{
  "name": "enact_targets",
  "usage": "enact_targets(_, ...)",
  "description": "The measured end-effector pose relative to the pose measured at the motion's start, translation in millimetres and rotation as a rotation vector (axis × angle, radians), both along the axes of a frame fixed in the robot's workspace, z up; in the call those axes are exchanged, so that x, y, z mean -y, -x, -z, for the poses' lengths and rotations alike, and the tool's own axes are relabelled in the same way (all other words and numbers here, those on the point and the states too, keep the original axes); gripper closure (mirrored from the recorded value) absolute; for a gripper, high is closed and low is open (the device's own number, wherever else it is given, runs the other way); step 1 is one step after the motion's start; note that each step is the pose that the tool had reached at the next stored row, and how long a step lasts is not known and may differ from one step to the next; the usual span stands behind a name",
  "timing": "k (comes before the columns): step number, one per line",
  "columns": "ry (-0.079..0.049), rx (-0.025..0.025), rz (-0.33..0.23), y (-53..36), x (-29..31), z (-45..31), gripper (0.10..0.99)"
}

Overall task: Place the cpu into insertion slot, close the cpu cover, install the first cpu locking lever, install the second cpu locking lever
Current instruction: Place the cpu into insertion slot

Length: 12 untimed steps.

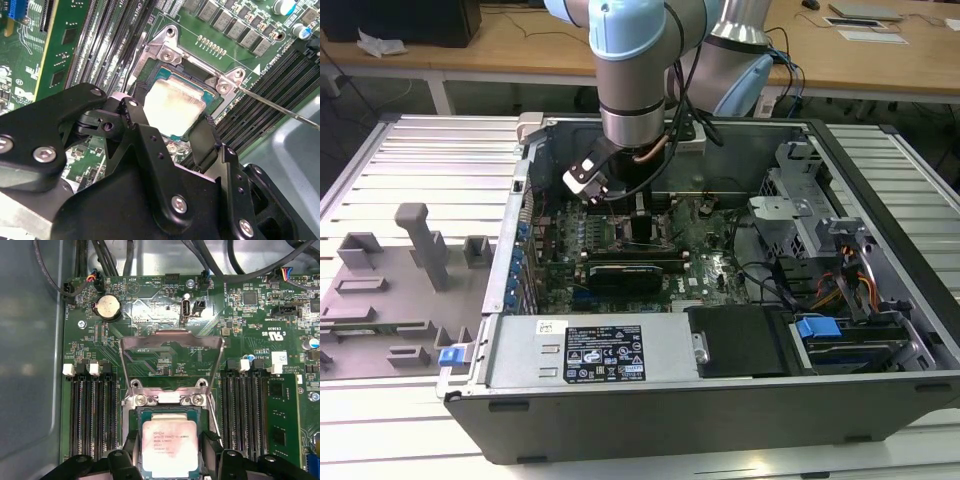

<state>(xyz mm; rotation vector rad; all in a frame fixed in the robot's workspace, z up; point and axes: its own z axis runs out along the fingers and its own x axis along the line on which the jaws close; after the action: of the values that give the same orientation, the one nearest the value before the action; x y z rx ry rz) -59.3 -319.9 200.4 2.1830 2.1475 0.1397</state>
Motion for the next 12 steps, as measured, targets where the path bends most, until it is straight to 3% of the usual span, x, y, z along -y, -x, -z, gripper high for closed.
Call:
enact_targets(3, 0.000, 0.0001, 0.000, -0.1, -0.1, -4.9, 0.471)
enact_targets(8, 0.001, 0.0001, 0.000, -0.1, -0.1, -4.9, 0.486)
enact_targets(9, 0.001, 0.0000, 0.000, -0.1, 0.0, -4.9, 0.616)
enact_targets(11, 0.001, 0.0001, 0.000, -0.1, -0.1, -4.9, 0.737)
enact_targets(12, 0.001, 0.0001, 0.000, -0.1, -0.1, -4.9, 0.859)
